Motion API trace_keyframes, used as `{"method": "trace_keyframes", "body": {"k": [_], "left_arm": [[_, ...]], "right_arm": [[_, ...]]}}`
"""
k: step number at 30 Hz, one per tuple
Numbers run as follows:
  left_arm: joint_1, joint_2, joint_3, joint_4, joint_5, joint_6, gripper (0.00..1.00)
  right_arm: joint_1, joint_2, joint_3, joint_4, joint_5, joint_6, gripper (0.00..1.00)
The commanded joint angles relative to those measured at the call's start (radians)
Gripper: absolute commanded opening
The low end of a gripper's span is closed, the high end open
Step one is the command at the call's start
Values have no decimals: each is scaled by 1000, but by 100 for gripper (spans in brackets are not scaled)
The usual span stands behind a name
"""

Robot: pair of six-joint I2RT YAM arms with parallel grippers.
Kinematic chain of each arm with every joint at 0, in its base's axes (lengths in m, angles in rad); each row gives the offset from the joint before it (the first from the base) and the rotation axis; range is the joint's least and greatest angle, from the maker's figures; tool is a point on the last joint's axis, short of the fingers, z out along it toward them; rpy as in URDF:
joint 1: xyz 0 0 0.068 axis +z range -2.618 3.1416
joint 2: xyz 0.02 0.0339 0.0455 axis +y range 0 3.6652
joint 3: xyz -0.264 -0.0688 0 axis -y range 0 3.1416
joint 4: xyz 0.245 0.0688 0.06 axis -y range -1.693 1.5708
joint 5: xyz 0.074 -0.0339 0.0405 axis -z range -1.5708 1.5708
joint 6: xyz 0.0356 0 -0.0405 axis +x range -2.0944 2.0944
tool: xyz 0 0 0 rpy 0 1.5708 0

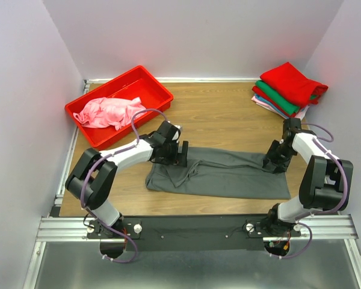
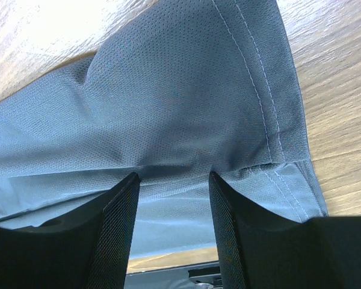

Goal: Fold and stack the t-shirts
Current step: Fold the tshirt

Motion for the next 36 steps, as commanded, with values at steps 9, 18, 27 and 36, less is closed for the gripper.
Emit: {"method": "trace_keyframes", "body": {"k": [9, 18, 27, 36], "left_arm": [[45, -48, -55, 5, -35, 24, 98], [88, 68, 5, 53, -18, 54, 98], [89, 343, 308, -9, -45, 130, 98], [89, 648, 793, -176, -119, 207, 98]], "right_arm": [[0, -51, 124, -42, -11, -20, 57], [3, 50, 150, 22, -77, -52, 57], [4, 93, 81, 42, -115, -37, 57], [4, 46, 49, -22, -78, 6, 57]]}}
